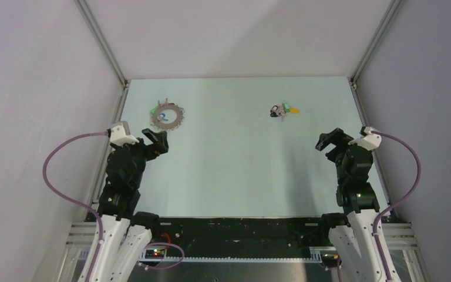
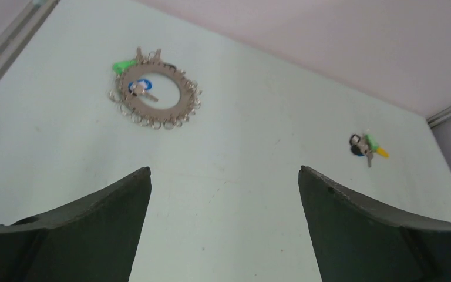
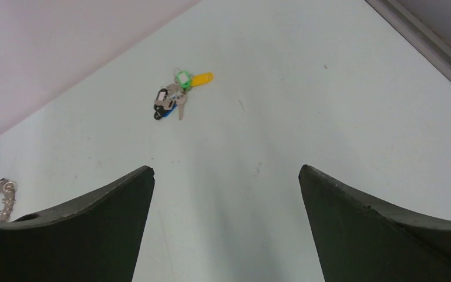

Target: Remove the keys from the keyring

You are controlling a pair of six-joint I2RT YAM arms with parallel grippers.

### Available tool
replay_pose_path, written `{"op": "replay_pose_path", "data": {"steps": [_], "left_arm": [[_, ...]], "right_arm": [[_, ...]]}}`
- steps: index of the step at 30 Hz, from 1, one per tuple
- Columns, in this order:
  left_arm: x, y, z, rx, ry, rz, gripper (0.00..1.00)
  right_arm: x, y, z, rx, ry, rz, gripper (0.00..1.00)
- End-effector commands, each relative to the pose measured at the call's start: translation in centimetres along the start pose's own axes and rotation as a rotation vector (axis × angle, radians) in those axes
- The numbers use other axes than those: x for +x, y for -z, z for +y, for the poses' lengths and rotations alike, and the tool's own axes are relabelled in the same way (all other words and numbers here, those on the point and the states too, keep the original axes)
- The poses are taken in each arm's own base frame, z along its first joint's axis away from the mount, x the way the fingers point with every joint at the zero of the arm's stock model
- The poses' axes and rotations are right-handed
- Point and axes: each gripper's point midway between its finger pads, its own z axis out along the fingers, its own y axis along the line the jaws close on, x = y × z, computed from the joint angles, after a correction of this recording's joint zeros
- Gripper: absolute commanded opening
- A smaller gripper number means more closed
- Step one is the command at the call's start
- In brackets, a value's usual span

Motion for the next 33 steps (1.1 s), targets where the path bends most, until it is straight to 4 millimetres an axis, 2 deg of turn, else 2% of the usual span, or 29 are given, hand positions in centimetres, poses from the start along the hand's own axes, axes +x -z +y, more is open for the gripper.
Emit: {"op": "replay_pose_path", "data": {"steps": [1,4,6,7,8,9,10,12,13,14,15,16,17,18,19,20,21,22,23,24,25,26,27,29,33], "left_arm": [[-0.9,-0.3,0.4,-0.061,0.053,-0.004,0.98],[-0.8,-0.4,-0.2,-0.036,0.099,0.001,0.98],[-0.6,-0.9,0.0,-0.061,0.121,0.016,0.98],[0.2,-1.7,0.3,-0.084,0.122,0.057,0.98],[-0.1,-1.9,0.2,-0.096,0.120,0.076,0.98],[0.9,-3.0,0.8,-0.143,0.114,0.125,0.98],[0.7,-3.4,0.9,-0.168,0.115,0.139,0.98],[2.0,-5.3,2.6,-0.285,0.117,0.181,0.98],[1.8,-5.9,2.7,-0.308,0.136,0.175,0.98],[2.5,-6.8,3.5,-0.360,0.127,0.194,0.98],[1.9,-7.6,3.3,-0.374,0.137,0.185,0.99],[3.0,-8.7,4.1,-0.419,0.124,0.215,0.96],[2.1,-9.5,3.7,-0.424,0.127,0.201,0.94],[3.2,-10.6,4.3,-0.458,0.114,0.232,0.92],[2.5,-11.4,4.0,-0.460,0.118,0.222,0.90],[3.5,-12.5,4.4,-0.487,0.107,0.251,0.86],[2.9,-13.2,4.1,-0.486,0.111,0.243,0.83],[4.0,-14.0,4.6,-0.510,0.109,0.268,0.81],[3.6,-14.7,4.4,-0.511,0.114,0.260,0.78],[4.8,-15.5,4.8,-0.529,0.103,0.292,0.76],[4.4,-16.4,4.5,-0.522,0.103,0.290,0.73],[5.8,-17.3,5.0,-0.538,0.082,0.327,0.72],[5.4,-18.1,4.7,-0.533,0.080,0.321,0.69],[7.6,-19.9,5.2,-0.553,0.057,0.377,0.66],[10.0,-22.2,5.7,-0.572,0.048,0.437,0.61]], "right_arm": [[-1.5,-0.1,0.4,-0.011,-0.045,-0.010,1.00],[-1.7,-0.3,0.1,-0.012,-0.075,-0.009,1.00],[-1.6,-0.4,-0.1,0.004,-0.099,-0.003,1.00],[-1.4,-0.5,-0.2,0.011,-0.109,0.000,1.00],[-1.1,-0.7,-0.5,0.029,-0.128,0.009,1.00],[-0.8,-0.9,-0.6,0.036,-0.139,0.016,1.00],[-0.4,-1.2,-0.7,0.041,-0.141,0.032,1.00],[0.4,-1.7,-0.5,0.029,-0.141,0.070,1.00],[0.6,-1.8,-0.3,0.020,-0.141,0.084,1.00],[1.0,-2.0,-0.4,0.027,-0.138,0.103,0.99],[1.0,-2.1,-0.4,0.031,-0.136,0.109,0.97],[1.3,-2.2,-0.5,0.038,-0.133,0.121,0.96],[1.3,-2.2,-0.6,0.043,-0.130,0.122,0.95],[1.3,-2.1,-0.7,0.047,-0.129,0.121,0.95],[1.2,-2.1,-0.8,0.049,-0.126,0.116,0.94],[1.1,-2.0,-0.8,0.052,-0.125,0.114,0.94],[1.0,-2.0,-0.9,0.055,-0.123,0.106,0.94],[1.0,-1.9,-1.0,0.058,-0.122,0.105,0.93],[0.9,-1.9,-1.1,0.063,-0.121,0.099,0.93],[0.8,-1.8,-1.1,0.064,-0.121,0.097,0.93],[0.7,-1.8,-1.1,0.065,-0.121,0.095,0.93],[0.8,-1.8,-1.1,0.066,-0.120,0.096,0.93],[0.7,-1.8,-1.1,0.064,-0.121,0.094,0.93],[0.7,-1.7,-1.1,0.060,-0.118,0.094,0.93],[0.7,-1.7,-1.1,0.063,-0.117,0.092,0.94]]}}
